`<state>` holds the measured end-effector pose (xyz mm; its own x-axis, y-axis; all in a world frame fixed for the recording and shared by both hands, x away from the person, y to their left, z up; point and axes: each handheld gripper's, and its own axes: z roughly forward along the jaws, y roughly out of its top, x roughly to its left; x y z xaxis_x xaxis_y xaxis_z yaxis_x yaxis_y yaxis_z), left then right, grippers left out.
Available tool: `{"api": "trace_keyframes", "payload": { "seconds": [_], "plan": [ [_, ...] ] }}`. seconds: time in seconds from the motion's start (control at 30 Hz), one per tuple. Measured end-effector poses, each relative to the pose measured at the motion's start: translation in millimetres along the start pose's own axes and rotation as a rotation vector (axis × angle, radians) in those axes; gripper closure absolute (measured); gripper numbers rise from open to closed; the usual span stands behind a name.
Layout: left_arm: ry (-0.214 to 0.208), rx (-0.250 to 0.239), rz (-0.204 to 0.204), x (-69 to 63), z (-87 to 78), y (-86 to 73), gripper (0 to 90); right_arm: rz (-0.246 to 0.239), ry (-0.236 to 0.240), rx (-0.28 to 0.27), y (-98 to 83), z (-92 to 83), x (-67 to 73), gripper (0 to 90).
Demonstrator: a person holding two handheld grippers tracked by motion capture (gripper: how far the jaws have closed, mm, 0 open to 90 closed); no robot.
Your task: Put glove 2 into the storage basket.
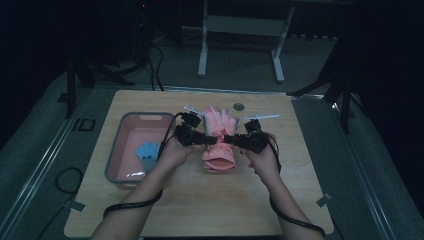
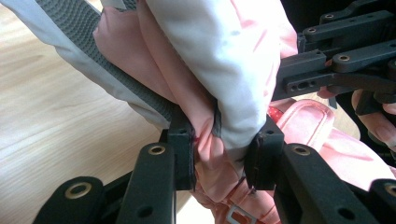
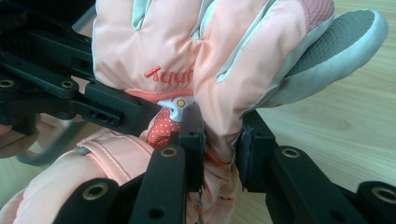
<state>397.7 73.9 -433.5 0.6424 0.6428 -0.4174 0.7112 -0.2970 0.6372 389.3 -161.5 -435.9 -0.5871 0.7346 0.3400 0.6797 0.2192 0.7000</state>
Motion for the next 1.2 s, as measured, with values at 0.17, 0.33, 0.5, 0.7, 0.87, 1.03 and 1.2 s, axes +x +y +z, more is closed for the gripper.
{"api": "trace_keyframes", "payload": {
  "seconds": [0.17, 0.33, 0.5, 0.7, 0.87, 1.03, 1.2],
  "plan": [
    [0.015, -0.013, 0.003, 3.8, -18.7, 1.0, 68.7, -0.021, 0.006, -0.004, 14.7, 4.4, 18.6, 74.3],
    [0.015, -0.028, -0.007, 10.8, -40.5, -0.7, 68.7, -0.035, 0.019, -0.009, 24.5, 8.5, 32.0, 74.4],
    [0.022, -0.032, -0.019, 21.0, -66.4, -4.7, 68.6, -0.057, 0.042, -0.006, 36.5, 18.2, 52.6, 74.3],
    [0.051, -0.044, -0.033, 29.1, -89.3, -9.7, 68.6, -0.078, 0.071, -0.007, 49.6, 32.0, 74.0, 74.4],
    [0.073, -0.047, -0.051, 41.8, -114.4, -17.5, 68.6, -0.074, 0.1, -0.008, 58.6, 49.0, 95.4, 74.3],
    [0.094, -0.044, -0.078, 61.7, -142.7, -32.9, 68.6, -0.089, 0.122, -0.002, 64.0, 70.1, 118.3, 74.3],
    [0.107, -0.026, -0.093, 77.2, -157.3, -44.1, 68.5, -0.085, 0.143, 0.007, 65.4, 90.3, 134.1, 74.3]
  ]
}}
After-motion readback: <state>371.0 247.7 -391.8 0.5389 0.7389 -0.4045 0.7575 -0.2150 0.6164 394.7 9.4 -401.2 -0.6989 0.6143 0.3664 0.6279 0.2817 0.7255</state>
